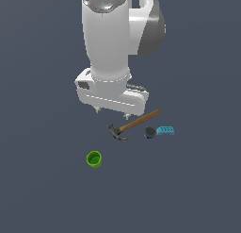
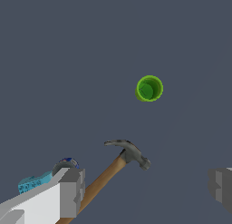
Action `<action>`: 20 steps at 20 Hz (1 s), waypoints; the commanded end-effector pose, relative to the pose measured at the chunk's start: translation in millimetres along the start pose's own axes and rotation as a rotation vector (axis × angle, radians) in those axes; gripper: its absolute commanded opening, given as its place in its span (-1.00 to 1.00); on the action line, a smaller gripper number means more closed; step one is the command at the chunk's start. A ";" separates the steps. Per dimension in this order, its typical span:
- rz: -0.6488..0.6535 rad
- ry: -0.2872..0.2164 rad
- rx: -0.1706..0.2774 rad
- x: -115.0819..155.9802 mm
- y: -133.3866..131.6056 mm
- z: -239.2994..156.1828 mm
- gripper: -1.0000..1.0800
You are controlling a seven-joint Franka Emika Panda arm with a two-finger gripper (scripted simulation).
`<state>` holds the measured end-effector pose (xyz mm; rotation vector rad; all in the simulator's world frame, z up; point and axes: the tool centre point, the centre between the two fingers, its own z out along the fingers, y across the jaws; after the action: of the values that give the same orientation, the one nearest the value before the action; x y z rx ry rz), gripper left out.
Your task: Pick up a designated object from a clutter of objects.
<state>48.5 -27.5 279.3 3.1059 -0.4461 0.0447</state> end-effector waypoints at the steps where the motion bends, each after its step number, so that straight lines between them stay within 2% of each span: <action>1: 0.079 -0.005 0.004 9.7 3.1 12.6 0.92; 20: 0.691 -0.028 0.004 73.1 37.9 123.3 0.92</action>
<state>108.1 -80.8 167.6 2.8243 -1.4111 0.0038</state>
